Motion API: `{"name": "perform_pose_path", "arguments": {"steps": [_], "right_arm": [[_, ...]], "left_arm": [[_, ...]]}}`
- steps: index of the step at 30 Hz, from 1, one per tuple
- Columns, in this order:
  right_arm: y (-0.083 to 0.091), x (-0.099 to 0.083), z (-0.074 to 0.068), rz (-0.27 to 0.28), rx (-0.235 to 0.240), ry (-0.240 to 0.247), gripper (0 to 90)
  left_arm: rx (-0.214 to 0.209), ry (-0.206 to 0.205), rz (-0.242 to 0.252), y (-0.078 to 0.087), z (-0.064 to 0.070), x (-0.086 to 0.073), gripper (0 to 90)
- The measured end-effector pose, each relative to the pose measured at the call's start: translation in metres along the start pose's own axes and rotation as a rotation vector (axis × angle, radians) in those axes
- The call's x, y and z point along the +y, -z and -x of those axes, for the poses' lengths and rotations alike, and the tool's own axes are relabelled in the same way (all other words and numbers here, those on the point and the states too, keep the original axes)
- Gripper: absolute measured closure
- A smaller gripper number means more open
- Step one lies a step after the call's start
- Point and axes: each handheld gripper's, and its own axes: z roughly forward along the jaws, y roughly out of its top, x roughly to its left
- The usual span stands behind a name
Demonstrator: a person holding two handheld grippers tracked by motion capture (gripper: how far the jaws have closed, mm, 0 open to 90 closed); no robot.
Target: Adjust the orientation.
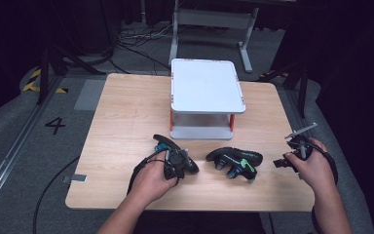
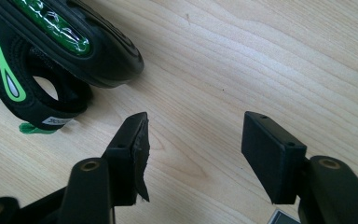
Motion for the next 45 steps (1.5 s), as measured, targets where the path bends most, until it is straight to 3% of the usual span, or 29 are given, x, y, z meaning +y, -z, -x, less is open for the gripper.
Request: {"name": "perform_pose_path", "arguments": {"steps": [14,18,25,31,40,45], "right_arm": [[0.005,-0.002,0.002,0.016,-0.003,-0.01,41.8],[0.007,-0.001,0.003,0.023,-0.002,-0.009,41.7],[0.007,0.005,0.001,0.029,0.002,0.006,41.5],[0.006,0.006,0.0,0.029,0.002,0.009,41.3],[0.008,0.005,-0.001,0.031,0.005,0.01,41.0],[0.009,0.002,-0.001,0.032,0.005,0.003,41.0]], "left_arm": [[0.009,0.021,-0.01,0.009,-0.007,-0.009,87.8],[0.038,0.044,-0.012,0.018,-0.01,-0.018,87.8],[0.086,0.095,0.025,0.037,-0.017,-0.034,87.7],[0.101,0.114,0.04,0.051,-0.019,-0.044,87.8],[0.164,0.09,0.057,0.064,-0.005,-0.042,87.6],[0.169,0.027,0.077,0.063,0.01,-0.024,87.5]]}}
